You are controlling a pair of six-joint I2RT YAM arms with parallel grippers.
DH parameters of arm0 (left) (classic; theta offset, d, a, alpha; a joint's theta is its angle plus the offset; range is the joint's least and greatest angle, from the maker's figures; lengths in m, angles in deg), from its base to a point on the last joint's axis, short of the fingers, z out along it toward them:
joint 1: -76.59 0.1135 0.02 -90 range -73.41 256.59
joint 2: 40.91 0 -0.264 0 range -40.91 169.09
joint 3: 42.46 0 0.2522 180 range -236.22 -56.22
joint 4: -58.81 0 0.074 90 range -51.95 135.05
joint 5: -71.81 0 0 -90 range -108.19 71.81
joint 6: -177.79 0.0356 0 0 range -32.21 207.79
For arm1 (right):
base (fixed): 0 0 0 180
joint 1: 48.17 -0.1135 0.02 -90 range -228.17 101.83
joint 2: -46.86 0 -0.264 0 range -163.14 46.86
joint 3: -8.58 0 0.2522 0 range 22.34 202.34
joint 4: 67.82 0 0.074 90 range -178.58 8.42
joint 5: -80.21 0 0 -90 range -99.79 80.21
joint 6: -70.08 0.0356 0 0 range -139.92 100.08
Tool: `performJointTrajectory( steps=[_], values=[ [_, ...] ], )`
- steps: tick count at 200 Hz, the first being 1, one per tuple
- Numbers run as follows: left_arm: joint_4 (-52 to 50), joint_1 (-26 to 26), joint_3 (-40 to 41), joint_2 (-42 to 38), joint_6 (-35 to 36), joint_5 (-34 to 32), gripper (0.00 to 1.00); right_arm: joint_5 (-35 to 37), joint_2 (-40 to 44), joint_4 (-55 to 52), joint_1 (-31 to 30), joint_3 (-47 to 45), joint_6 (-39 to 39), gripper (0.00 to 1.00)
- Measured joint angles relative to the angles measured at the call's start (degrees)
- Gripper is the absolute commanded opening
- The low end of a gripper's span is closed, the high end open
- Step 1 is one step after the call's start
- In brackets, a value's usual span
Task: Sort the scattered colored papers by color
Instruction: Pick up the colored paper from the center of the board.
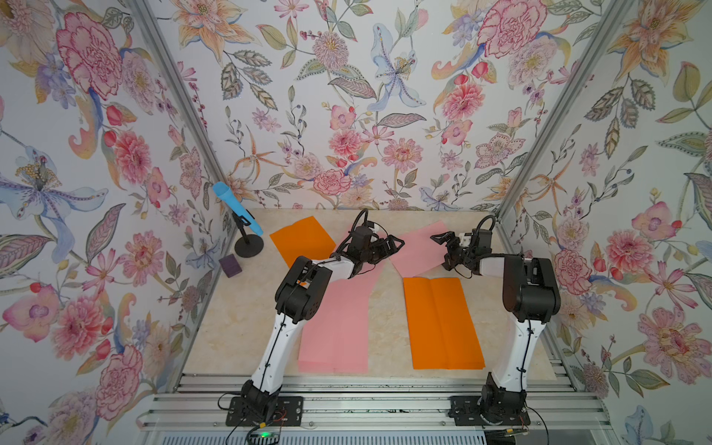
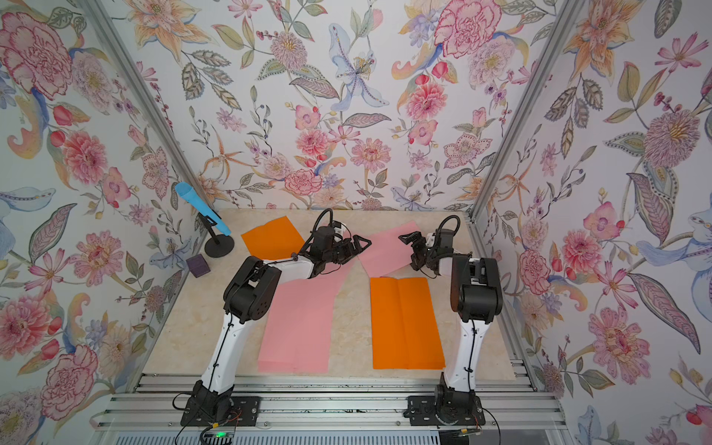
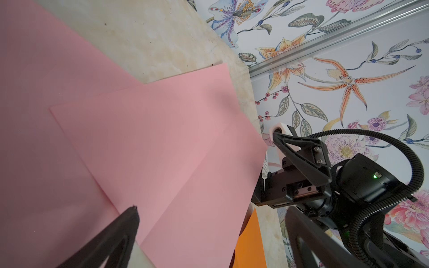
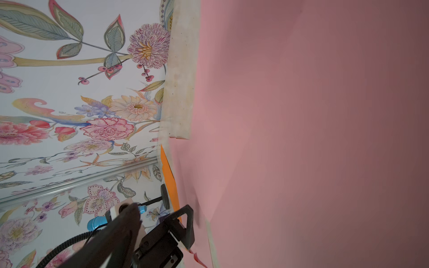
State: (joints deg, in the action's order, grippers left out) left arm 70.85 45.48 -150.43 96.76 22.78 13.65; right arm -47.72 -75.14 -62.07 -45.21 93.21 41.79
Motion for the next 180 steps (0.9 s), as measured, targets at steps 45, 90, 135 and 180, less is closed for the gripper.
performJointTrajectory(
  steps=[45, 90, 135, 180],
  values=[
    [-0.1, 0.0, 0.3, 0.0, 0.1, 0.8, 1.00, 4.3, 0.1, -6.6, -0.4, 2.1, -2.8, 0.38],
    [-5.0, 1.0, 0.6, -1.8, 3.8, 0.3, 1.00, 8.1, 0.1, -17.7, -1.6, 9.1, -6.1, 0.36],
    [-9.9, 4.0, 6.6, -11.0, 9.2, -2.1, 1.00, 13.0, 0.0, -29.6, -2.3, 22.5, -12.0, 0.02],
    [-10.8, 5.5, 16.5, -21.1, 12.7, -4.0, 1.00, 15.1, -1.6, -36.0, -2.6, 25.6, -14.0, 0.00]
  ],
)
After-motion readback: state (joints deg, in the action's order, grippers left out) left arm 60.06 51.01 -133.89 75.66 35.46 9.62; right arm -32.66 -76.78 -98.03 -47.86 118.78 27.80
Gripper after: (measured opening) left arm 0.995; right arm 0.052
